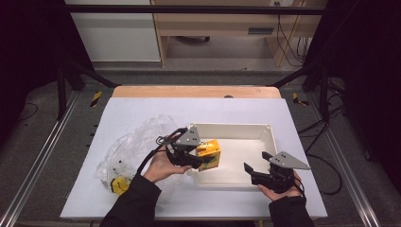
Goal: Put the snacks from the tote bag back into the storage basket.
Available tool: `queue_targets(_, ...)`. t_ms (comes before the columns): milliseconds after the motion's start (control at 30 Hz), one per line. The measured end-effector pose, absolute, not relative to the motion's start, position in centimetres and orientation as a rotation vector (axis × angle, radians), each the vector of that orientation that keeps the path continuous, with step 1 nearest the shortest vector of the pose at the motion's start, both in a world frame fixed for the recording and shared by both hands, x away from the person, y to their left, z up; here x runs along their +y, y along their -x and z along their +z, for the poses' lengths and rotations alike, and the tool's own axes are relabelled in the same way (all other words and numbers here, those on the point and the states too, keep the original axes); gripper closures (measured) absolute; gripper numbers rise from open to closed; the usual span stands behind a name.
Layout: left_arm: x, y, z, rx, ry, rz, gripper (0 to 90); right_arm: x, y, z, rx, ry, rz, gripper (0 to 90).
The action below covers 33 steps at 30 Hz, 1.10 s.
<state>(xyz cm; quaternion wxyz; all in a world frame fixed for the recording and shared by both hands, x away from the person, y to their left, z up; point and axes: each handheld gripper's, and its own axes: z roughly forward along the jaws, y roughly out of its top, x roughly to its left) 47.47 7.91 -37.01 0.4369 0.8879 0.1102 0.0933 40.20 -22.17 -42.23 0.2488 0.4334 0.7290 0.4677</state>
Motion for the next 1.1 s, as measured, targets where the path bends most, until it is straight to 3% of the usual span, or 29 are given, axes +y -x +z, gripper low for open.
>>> queue_targets(1100, 8.4, -48.7, -40.2, 0.210, -2.263, 0.147, 50.7, -22.0, -40.3, -42.4, 1.995, -1.169, 1.269, 21.6)
